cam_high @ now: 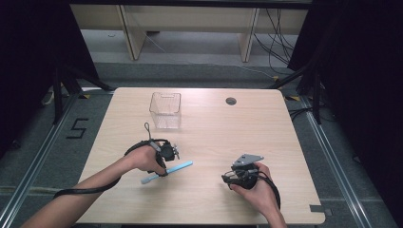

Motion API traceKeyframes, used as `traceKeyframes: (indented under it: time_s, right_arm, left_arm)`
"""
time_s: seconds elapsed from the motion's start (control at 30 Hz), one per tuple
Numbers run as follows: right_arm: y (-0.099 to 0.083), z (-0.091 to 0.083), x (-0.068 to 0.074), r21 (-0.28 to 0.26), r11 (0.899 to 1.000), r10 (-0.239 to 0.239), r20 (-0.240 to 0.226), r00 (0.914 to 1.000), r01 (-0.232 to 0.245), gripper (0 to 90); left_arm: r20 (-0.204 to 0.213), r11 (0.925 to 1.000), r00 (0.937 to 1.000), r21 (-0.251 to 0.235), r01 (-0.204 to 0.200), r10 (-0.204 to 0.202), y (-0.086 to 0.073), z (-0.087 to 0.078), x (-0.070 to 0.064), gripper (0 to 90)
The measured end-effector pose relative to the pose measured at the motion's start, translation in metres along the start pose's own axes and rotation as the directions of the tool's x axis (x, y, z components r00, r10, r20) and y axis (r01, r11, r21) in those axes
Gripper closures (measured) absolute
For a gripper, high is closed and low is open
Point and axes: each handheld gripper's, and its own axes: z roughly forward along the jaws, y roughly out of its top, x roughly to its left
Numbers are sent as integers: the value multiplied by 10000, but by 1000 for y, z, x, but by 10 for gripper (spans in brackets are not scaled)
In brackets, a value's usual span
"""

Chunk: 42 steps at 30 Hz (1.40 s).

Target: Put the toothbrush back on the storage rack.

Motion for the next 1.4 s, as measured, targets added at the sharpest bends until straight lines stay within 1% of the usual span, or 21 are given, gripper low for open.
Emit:
traceKeyframes:
  time_s: [0.17, 0.2, 0.23, 0.37, 0.6, 0.63, 0.67, 0.77, 0.8, 0.9, 0.93, 0.97, 1.0, 1.07, 1.1, 1.13, 1.23, 1.3, 1.33, 1.37, 1.4]
  right_arm:
    - [0, 0, 0, 19, 10000, -21, -11, 10000, 21, 463]
    - [-1, 1, 0, -156, 9999, 52, -1, 10000, -52, 464]
    - [-1, 2, 0, -189, 9998, -75, 81, 9999, 76, 463]
    - [-1, 2, -1, -175, 9998, -90, 53, 9999, 91, 463]
    - [-1, 2, -1, -174, 9998, -81, 31, 10000, 81, 464]
    - [-1, 1, -1, -37, 9999, -101, 1, 9999, 101, 464]
    - [-1, 1, -1, -45, 9999, -103, 2, 9999, 103, 464]
    - [-1, 1, -1, -47, 9999, -111, -11, 9999, 110, 464]
    - [-1, 2, 0, -121, 9999, 66, -28, 10000, -66, 464]
    - [-1, 2, 0, -143, 9999, 85, -36, 10000, -85, 464]
    - [-1, 2, 1, -107, 9997, 219, -46, 9998, -219, 464]
    - [-1, 2, 0, -157, 9999, 71, 12, 10000, -70, 464]
    - [-1, 1, -1, -29, 10000, -60, -15, 10000, 60, 464]
    - [-1, 1, 0, -51, 10000, 50, 5, 10000, -50, 464]
    - [-1, 1, -1, -68, 9999, -82, 2, 10000, 82, 464]
    - [-1, 0, 0, -38, 10000, 55, 8, 10000, -55, 464]
    - [-1, 0, 0, -29, 10000, 48, 7, 10000, -48, 464]
    - [0, 1, -3, -79, 9992, -388, -11, 9992, 388, 464]
    - [0, 0, -1, 30, 10000, -95, -60, 9999, 95, 465]
    - [0, 0, -1, 30, 10000, -95, -60, 9999, 95, 465]
    - [1, 2, -2, -44, 9984, -569, -51, 9984, 568, 467]
  left_arm:
    - [-29, 9998, 9998, 11, -189, 189, 2, 1, 0, 694]
    - [-38, 9998, 9998, 31, -219, 219, 2, 1, 0, 695]
    - [-39, 9997, 9997, 50, -252, 252, 2, 1, 0, 695]
    - [-53, 9995, 9996, 187, -263, 264, 4, 3, -1, 696]
    - [28, 9993, 9996, 240, -287, 287, 5, 4, -1, 705]
    - [28, 9993, 9996, 240, -287, 287, 5, 4, -1, 709]
    - [96, 9990, 9995, 318, -306, 303, 6, 4, -2, 713]
    - [62, 9977, 9989, 492, -473, 471, 8, 4, -2, 722]
    - [101, 9973, 9988, 562, -482, 477, 8, 4, -2, 726]
    - [114, 9968, 9990, 672, -429, 422, 10, 5, -2, 745]
    - [100, 9964, 9989, 710, -465, 459, 10, 5, -2, 747]
    - [93, 9962, 9988, 733, -477, 471, 10, 5, -2, 750]
    - [61, 9961, 9988, 732, -498, 495, 11, 5, -2, 754]
    - [84, 9951, 9985, 834, -537, 532, 12, 5, -3, 766]
    - [29, 9949, 9985, 840, -552, 551, 12, 5, -4, 771]
    - [-3, 9946, 9983, 858, -575, 577, 12, 5, -5, 774]
    - [-31, 9936, 9980, 943, -620, 626, 13, 6, -6, 780]
    - [-39, 9931, 9975, 945, -701, 708, 13, 6, -7, 781]
    - [-32, 9924, 9969, 950, -781, 788, 13, 6, -8, 782]
    - [-32, 9924, 9969, 950, -781, 788, 13, 6, -8, 783]
    - [68, 9913, 9960, 966, -892, 890, 12, 5, -9, 783]
